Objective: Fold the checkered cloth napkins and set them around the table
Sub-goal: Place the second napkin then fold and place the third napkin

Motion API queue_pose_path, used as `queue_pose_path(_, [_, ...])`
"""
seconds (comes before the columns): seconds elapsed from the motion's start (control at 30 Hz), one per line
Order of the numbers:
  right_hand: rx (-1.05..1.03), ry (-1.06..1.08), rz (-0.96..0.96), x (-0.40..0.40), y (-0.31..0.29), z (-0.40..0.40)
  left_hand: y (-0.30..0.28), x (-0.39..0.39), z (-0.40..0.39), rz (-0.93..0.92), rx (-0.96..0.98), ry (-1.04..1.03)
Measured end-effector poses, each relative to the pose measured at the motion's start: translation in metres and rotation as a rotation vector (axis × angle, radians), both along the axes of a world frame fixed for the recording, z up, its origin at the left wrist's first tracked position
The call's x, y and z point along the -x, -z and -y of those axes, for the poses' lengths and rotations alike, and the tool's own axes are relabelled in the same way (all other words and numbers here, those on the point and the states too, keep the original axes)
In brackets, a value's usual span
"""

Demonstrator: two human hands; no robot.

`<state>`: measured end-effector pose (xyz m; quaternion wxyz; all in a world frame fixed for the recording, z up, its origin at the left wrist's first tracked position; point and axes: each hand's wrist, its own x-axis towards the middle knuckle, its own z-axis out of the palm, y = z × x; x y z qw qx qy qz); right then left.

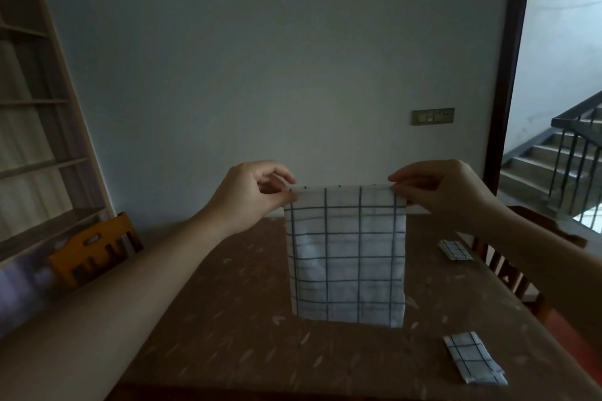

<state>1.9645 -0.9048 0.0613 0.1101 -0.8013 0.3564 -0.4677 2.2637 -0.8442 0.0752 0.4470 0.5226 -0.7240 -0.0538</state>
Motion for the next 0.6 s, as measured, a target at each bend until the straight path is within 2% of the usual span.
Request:
queue_pose_path(0.1, [0.006,0.001,0.064,0.001,-0.001,-0.003,0.003,0.0,0.003,-0.015,-0.046,-0.017])
queue_pose_path(0.23, [0.072,0.004,0.053,-0.001,0.0,-0.006,0.006,0.002,0.008,-0.191,-0.067,0.004])
queue_pose_path(0.43, [0.112,0.073,-0.158,-0.001,0.001,0.0,0.013,-0.002,0.014,-0.348,-0.141,0.032])
queue_pose_path(0.6, [0.105,0.029,-0.188,0.0,-0.002,0.0,0.018,0.001,0.014,-0.51,-0.168,0.046])
